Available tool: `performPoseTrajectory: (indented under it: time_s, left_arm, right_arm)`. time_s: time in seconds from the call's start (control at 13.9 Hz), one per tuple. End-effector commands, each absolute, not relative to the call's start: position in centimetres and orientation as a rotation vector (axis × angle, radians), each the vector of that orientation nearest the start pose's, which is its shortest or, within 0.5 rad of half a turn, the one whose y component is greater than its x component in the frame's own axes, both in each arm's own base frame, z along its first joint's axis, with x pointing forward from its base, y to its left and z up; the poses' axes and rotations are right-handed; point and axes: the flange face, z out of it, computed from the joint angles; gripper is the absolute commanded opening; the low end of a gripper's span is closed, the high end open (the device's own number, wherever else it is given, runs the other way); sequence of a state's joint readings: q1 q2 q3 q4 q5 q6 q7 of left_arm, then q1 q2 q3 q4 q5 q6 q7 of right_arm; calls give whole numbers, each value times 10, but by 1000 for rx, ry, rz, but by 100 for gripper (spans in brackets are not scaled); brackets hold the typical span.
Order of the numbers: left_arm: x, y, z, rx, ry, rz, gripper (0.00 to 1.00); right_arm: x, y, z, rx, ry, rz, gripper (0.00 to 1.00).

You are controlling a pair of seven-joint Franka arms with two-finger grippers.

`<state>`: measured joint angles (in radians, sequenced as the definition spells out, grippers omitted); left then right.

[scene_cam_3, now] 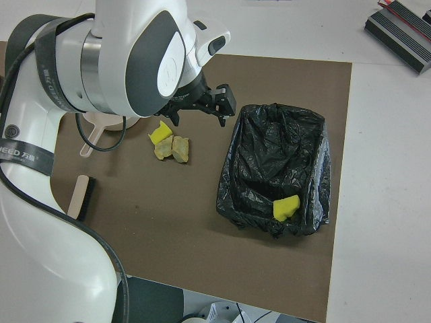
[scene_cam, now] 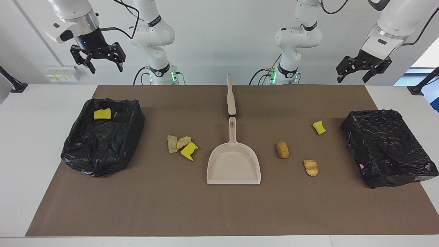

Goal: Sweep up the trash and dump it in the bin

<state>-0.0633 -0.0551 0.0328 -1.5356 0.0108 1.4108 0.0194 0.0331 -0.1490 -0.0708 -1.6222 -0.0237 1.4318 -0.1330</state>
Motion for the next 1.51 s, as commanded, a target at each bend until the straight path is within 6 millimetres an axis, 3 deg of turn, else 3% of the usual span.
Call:
performPoseTrajectory:
  time_s: [0.0, 0.86, 1.44]
  left_arm:
    - [522, -11, 663, -3111, 91, 110, 100]
    - [524, -17, 661, -3128, 106, 86, 100]
    - [529, -35, 636, -3212, 156, 141, 100]
  right_arm:
    - [487, -19, 667, -3132, -187, 51, 100]
    - [488, -22, 667, -3132, -183, 48, 100]
    - [477, -29, 666, -3130, -169, 138, 100]
